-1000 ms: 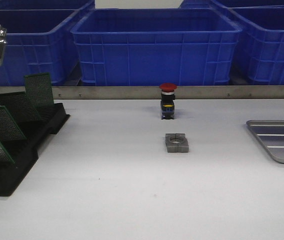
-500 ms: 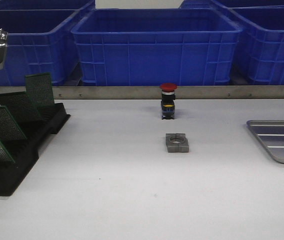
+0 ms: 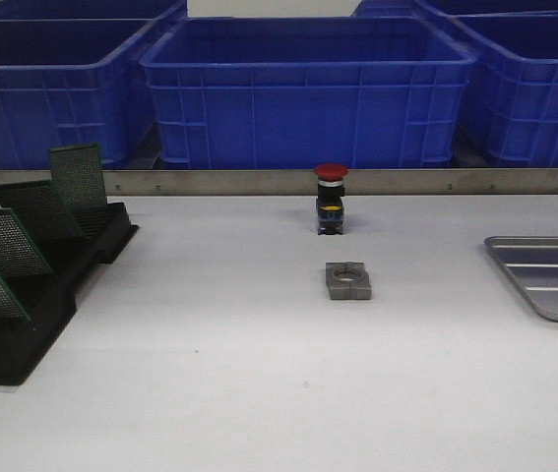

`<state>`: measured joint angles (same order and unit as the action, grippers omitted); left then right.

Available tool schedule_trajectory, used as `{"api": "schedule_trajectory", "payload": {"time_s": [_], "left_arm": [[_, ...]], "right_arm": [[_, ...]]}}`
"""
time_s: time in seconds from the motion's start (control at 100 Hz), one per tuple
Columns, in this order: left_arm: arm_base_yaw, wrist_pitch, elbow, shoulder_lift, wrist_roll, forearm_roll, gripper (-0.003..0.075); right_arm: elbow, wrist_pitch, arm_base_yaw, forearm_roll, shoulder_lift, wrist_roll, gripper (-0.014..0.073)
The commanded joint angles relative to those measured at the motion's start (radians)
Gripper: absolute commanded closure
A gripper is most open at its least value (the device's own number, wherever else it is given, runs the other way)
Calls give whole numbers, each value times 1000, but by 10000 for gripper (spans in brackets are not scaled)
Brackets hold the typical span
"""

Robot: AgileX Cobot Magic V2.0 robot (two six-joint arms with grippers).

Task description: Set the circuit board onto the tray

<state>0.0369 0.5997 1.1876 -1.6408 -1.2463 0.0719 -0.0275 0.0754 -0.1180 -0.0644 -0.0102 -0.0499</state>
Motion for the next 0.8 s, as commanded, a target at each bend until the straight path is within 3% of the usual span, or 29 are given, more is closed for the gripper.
{"api": "schedule_trajectory", "payload": {"time_s": [0.0, 0.26, 0.46, 0.64, 0.79], "left_arm": [[-2, 25, 31, 88, 9, -1, 741], [-2, 104, 31, 213, 9, -72, 741], [2, 176, 31, 278, 11, -417, 741], [70, 305, 29, 275, 7, -612, 741], [179, 357, 21, 250, 7, -659, 741]], "right_arm": [[13, -75, -4, 3, -26, 9, 655], [13, -75, -4, 3, -26, 9, 655], [13, -75, -4, 3, -26, 9, 655], [13, -75, -4, 3, -26, 9, 655], [13, -75, -4, 3, -26, 9, 655]]}}
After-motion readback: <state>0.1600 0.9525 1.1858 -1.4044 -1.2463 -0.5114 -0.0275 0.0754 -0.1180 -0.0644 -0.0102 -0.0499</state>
